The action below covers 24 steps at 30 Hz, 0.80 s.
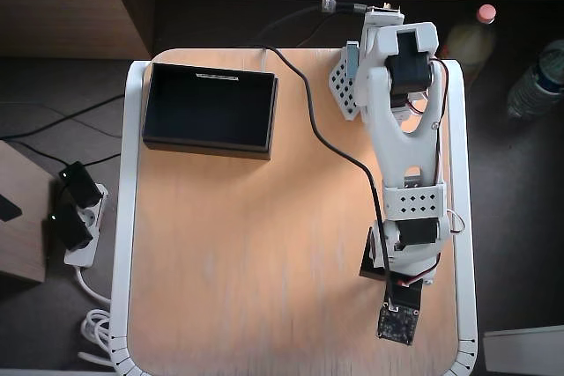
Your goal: Grasp a lego block and put it in the bin.
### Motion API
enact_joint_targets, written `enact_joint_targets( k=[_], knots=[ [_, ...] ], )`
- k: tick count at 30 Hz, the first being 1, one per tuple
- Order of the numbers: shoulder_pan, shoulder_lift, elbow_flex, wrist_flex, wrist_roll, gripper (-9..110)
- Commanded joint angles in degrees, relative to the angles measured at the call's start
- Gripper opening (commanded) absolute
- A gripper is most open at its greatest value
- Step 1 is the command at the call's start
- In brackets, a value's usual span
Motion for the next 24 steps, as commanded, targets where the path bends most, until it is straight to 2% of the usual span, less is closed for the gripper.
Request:
enact_joint_targets(
  k=[1,9,14,24],
  knots=[
    [0.35,2.29,-6.68,-0.88,0.09,0],
    [5.98,8.88,-7.03,3.96,2.2,0],
    [11.25,10.72,-12.74,11.25,2.81,0],
    [26.19,15.29,-20.13,19.6,4.66,0]
  ],
)
